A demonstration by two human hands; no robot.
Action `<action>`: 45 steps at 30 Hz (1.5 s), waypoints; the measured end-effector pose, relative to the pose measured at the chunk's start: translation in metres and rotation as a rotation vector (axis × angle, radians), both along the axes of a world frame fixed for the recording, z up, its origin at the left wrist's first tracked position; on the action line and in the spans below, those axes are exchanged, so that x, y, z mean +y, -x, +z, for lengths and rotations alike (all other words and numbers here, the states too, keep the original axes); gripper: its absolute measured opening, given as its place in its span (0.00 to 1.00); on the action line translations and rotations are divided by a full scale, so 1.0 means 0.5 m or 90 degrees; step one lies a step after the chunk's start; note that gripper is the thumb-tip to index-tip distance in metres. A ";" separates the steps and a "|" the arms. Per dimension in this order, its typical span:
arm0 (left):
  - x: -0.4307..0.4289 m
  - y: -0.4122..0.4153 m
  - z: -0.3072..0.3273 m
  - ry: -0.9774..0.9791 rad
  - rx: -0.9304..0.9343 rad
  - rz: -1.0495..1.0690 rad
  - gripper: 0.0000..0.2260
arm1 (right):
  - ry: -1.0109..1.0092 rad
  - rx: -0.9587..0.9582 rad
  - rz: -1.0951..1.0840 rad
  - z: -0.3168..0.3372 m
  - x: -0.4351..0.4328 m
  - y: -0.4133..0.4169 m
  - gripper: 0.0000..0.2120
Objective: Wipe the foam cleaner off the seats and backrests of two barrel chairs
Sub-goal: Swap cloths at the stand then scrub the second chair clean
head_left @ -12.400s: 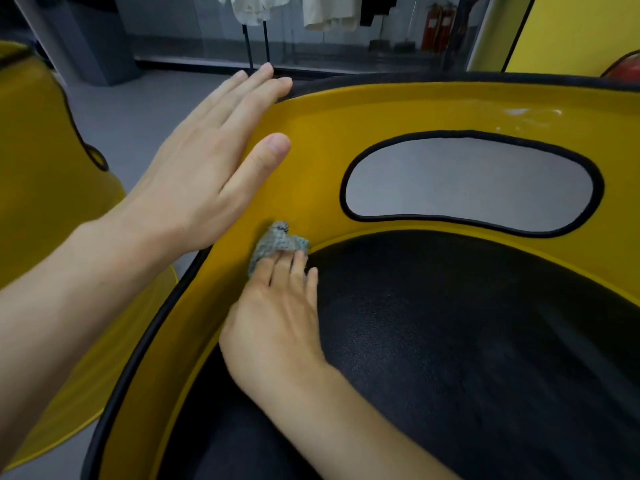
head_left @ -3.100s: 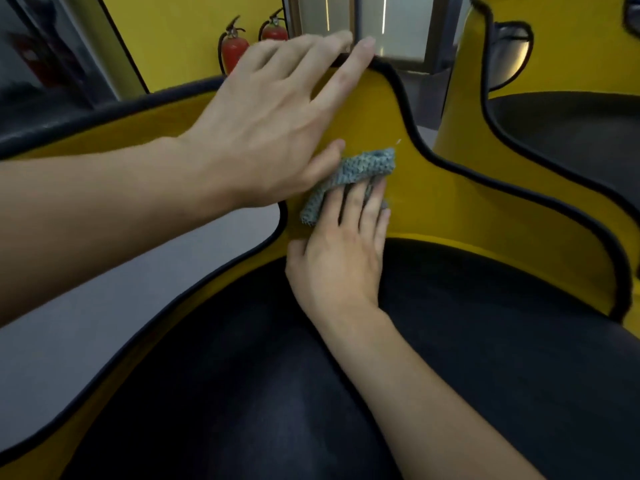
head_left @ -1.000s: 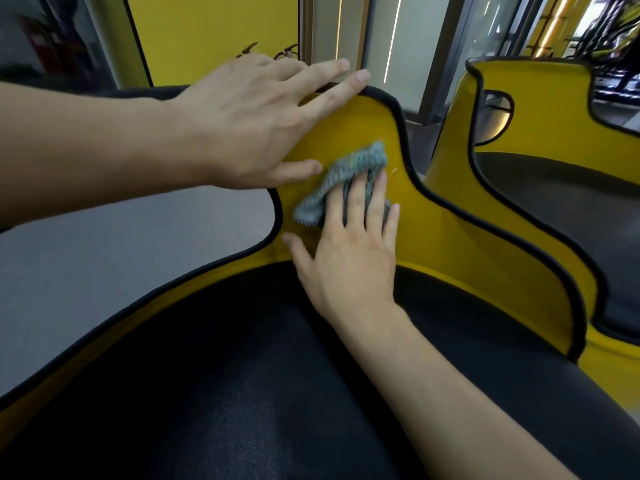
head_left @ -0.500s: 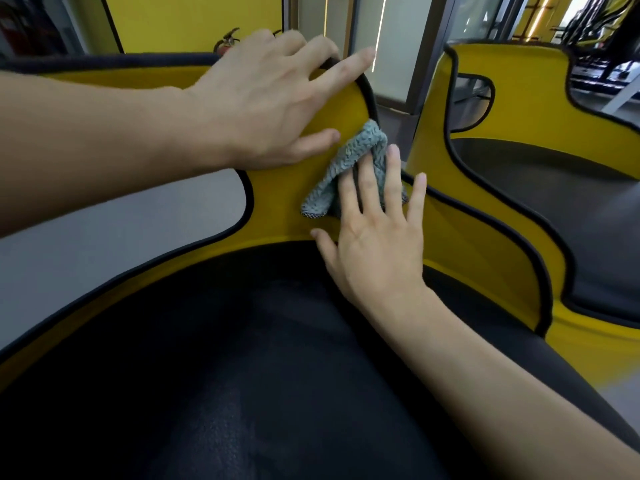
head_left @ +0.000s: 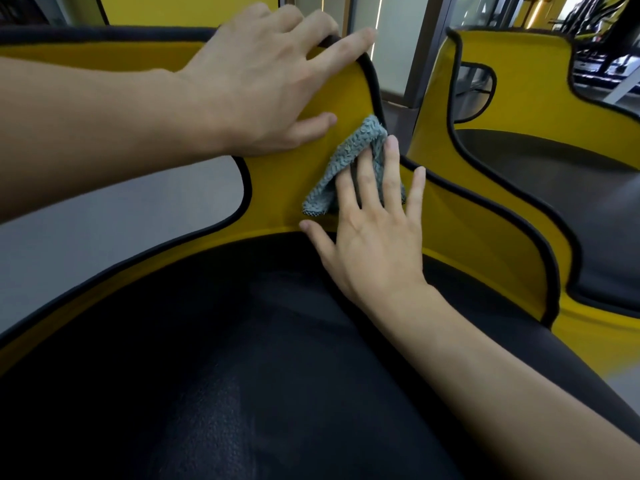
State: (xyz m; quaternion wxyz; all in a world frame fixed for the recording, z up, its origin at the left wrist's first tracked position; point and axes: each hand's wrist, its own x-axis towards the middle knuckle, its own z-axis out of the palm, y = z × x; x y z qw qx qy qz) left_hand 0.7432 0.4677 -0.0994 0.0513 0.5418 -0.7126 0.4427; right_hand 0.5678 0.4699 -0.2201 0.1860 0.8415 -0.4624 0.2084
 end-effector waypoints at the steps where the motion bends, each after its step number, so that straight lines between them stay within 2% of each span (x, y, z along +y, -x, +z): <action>1: -0.001 -0.001 -0.001 0.000 0.000 0.001 0.35 | 0.000 0.015 0.003 -0.001 -0.002 0.006 0.41; 6: -0.001 -0.001 0.000 0.005 -0.001 0.002 0.36 | -0.045 0.069 -0.021 -0.015 0.012 0.030 0.43; 10: -0.003 0.004 0.003 0.004 -0.006 -0.009 0.36 | 0.002 -0.009 -0.011 0.014 0.001 0.000 0.43; 14: 0.000 0.001 0.004 0.005 -0.003 -0.036 0.31 | 0.037 -0.065 -0.009 0.049 -0.013 -0.040 0.42; 22: 0.005 -0.004 0.008 0.002 0.005 -0.052 0.32 | -0.072 0.095 -0.047 -0.013 0.012 0.049 0.42; 26: 0.003 -0.002 0.007 0.005 0.012 -0.053 0.32 | -0.057 0.136 -0.057 0.009 0.022 0.043 0.43; 29: 0.002 -0.001 0.006 0.010 0.010 -0.052 0.32 | 0.006 0.061 -0.022 0.032 0.006 0.014 0.38; 32: 0.003 -0.002 0.008 0.007 0.009 -0.055 0.33 | 0.018 0.025 -0.016 0.042 -0.007 -0.005 0.39; 35: 0.000 -0.006 0.008 0.012 0.000 -0.060 0.32 | -0.074 0.061 -0.044 0.016 0.014 0.004 0.42; 40: -0.005 -0.006 0.003 0.023 0.008 -0.061 0.32 | -0.365 0.072 -0.113 0.001 0.044 0.028 0.47; 45: -0.006 -0.006 0.001 0.024 0.017 -0.055 0.32 | -0.386 -0.027 -0.121 0.000 0.062 -0.019 0.48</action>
